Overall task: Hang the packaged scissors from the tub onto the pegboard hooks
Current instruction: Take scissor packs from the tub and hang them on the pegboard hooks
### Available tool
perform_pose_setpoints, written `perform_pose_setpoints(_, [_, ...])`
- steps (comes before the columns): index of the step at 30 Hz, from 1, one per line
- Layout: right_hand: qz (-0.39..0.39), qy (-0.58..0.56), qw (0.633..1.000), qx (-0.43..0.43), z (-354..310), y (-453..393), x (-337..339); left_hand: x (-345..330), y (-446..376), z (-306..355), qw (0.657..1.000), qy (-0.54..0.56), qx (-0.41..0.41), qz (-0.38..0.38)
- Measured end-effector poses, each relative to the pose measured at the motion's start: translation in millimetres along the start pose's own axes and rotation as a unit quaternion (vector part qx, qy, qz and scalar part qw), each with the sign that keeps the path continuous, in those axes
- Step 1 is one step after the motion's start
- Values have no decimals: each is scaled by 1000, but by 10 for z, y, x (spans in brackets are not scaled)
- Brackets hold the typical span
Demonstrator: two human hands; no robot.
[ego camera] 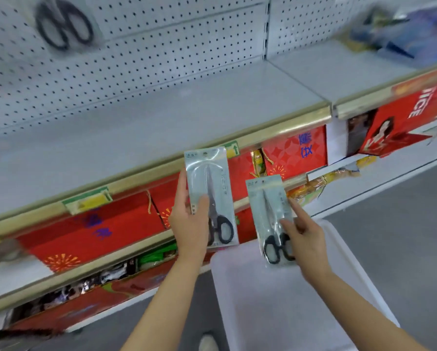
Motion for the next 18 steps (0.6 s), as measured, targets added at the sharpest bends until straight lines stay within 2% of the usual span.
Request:
perform_pose_setpoints(6, [-69, -103, 990, 70, -1068, 194, -342, 300, -254, 750, 997, 36, -37, 64])
perform_pose_setpoints(11, [-84, -143, 976, 141, -1895, 274, -498, 520, -571, 1377, 986, 82, -97, 108])
perform_pose_setpoints(18, [-86, -157, 960, 215, -2754, 330, -798, 855, -1041, 1965, 967, 90, -166, 172])
Point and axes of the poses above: each hand's wrist, its own y-axis away from the middle knuckle, its own x-axis out of the back of the hand, z = x × y, the point moved 5 cm from there along -y, towards the middle knuckle, and after that the axes turned 6 degrees about -x, right-handed, at the moved point
